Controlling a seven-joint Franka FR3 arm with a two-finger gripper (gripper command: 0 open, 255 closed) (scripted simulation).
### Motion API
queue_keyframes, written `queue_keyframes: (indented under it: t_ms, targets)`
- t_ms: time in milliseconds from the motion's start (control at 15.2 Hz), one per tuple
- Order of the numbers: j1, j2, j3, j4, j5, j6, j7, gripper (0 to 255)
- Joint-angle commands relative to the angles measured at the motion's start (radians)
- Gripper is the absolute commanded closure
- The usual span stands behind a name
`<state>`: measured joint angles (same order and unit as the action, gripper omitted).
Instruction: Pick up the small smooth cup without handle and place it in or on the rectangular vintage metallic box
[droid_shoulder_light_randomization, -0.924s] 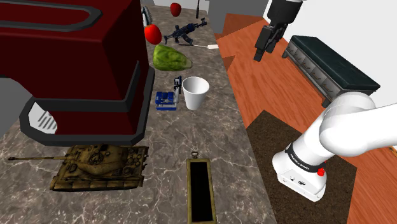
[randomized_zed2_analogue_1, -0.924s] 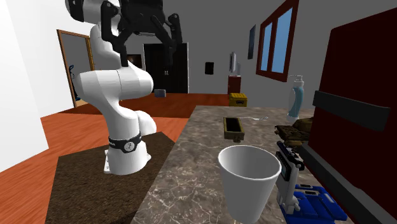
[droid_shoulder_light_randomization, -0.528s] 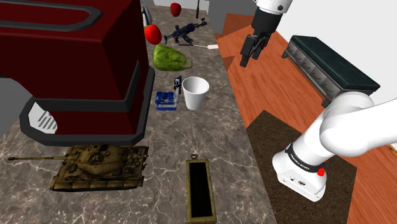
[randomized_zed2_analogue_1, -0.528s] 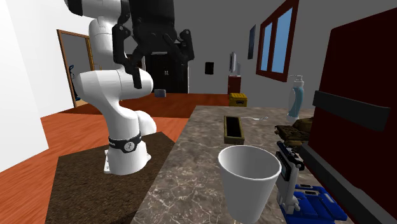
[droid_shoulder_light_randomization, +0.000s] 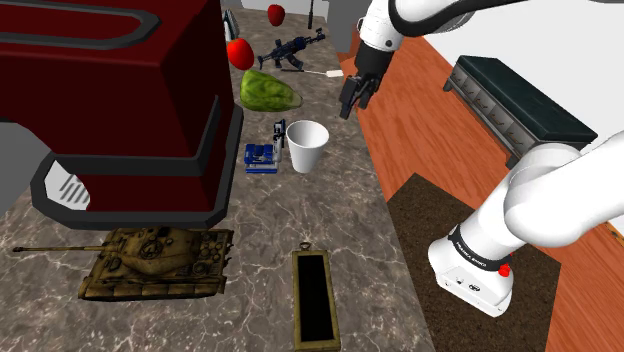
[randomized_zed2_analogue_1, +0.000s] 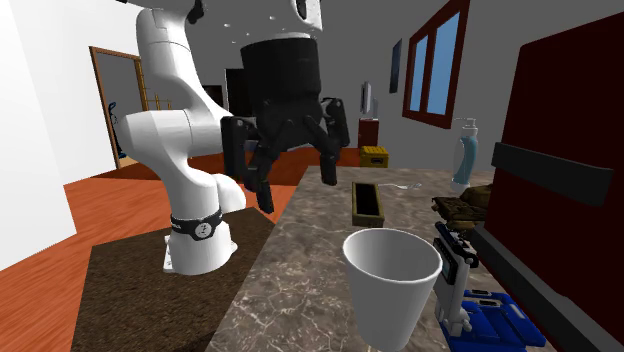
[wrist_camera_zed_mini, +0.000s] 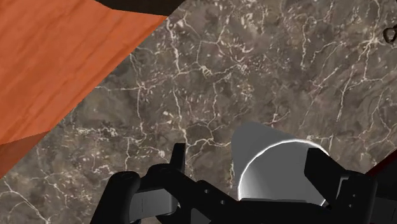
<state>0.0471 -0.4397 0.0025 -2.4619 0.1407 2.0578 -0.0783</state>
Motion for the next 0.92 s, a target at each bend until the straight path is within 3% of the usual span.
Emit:
queue_keyframes:
  t_ms: [0,330,858]
  targets:
    - [0.011,0.086,-0.004,0.021,0.025,0.072,-0.02,0]
    - [0.039,0.276,-0.009,0.09,0.098,0.206,-0.076,0]
    - [0.051,0.346,0.001,0.055,0.124,0.312,-0.092,0]
